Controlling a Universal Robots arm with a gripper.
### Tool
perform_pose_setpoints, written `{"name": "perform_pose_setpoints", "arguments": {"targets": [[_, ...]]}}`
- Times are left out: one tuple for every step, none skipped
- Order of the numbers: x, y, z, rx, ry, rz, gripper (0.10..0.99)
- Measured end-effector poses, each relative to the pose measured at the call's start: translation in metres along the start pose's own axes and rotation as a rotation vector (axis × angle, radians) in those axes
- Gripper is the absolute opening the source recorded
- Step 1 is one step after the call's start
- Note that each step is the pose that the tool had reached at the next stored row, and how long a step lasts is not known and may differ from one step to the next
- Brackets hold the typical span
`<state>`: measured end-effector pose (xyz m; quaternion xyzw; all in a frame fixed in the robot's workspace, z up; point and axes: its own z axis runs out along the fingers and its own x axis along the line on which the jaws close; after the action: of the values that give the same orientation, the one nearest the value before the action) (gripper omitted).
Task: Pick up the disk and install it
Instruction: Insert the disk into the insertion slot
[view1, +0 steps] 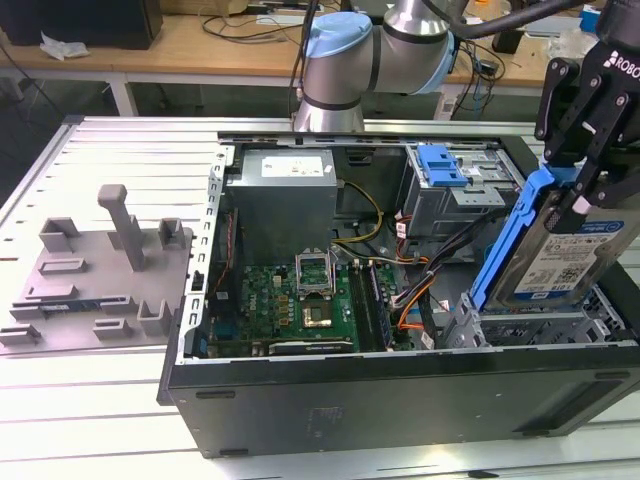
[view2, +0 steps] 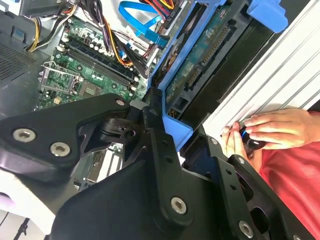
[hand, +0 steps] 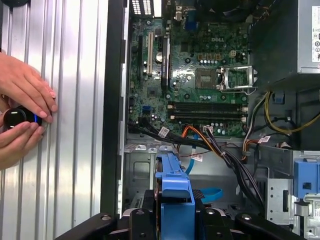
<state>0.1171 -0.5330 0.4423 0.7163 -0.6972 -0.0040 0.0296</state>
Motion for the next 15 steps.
{"name": "perform_pose_setpoints", "arguments": {"targets": [[0.0, -0.0003, 0.0035, 0.0, -0.0012, 0.0, 0.369], [-0.0001, -0.0003, 0.0046, 0.0, -0.0006, 0.0, 0.369], [-0.0001, -0.0004, 0.0061, 0.0, -0.0007, 0.0, 0.369], [-0.0001, -0.0004, 0.0074, 0.0, -0.0006, 0.0, 0.369], [0.0, -0.0005, 0.0085, 0.0, -0.0008, 0.0, 0.369], [0.0, -0.0005, 0.0096, 0.0, -0.0009, 0.0, 0.369], [0.0, -0.0006, 0.0106, 0.0, -0.0007, 0.0, 0.369], [0.0001, -0.0006, 0.0118, 0.0, -0.0007, 0.0, 0.369], [0.0001, -0.0007, 0.0131, 0.0, -0.0007, 0.0, 0.369], [0.0001, -0.0007, 0.0145, 0.0, -0.0008, 0.0, 0.369], [0.0001, -0.0008, 0.0164, 0.0, -0.0004, 0.0, 0.369], [0.0001, -0.0009, 0.0179, 0.0, -0.0006, 0.0, 0.369], [0.0001, -0.0009, 0.0192, 0.0, -0.0008, 0.0, 0.369], [0.0001, -0.001, 0.0213, 0.0, -0.0007, 0.0, 0.369], [0.0001, -0.0011, 0.0228, 0.0, -0.0006, 0.0, 0.369]]}}
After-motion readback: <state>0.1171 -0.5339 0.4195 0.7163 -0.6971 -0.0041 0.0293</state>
